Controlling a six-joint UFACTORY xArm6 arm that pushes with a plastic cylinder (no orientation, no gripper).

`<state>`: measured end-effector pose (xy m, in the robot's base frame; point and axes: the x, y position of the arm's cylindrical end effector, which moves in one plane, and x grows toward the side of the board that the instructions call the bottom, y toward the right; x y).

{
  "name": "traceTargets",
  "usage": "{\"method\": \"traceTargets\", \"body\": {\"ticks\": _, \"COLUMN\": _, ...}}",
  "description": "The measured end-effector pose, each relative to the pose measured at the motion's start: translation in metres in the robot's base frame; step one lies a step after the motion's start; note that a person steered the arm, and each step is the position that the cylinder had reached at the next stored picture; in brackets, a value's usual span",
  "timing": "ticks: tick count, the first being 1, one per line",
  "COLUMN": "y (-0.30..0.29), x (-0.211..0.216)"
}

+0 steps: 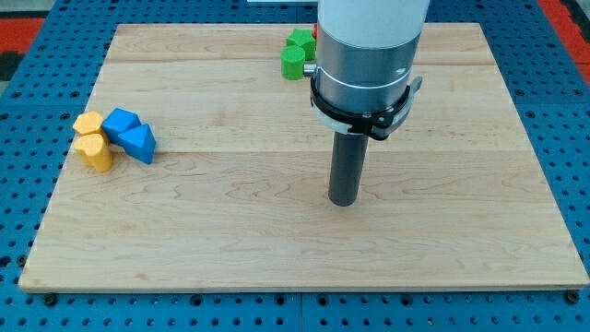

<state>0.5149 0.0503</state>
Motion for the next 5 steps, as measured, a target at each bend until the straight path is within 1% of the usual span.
{"method": "traceTargets", "body": {"ticks": 2, "y": 0.007, "x": -0.005}}
{"method": "traceTargets", "body": {"ticks": 3, "y": 0.005, "x": -0.041}}
{"method": "traceTargets", "body": {"ticks": 4, "y": -0.051, "x": -0.019}}
{"method": "traceTargets", "body": {"ticks": 5, "y": -0.115, "x": 0.032}}
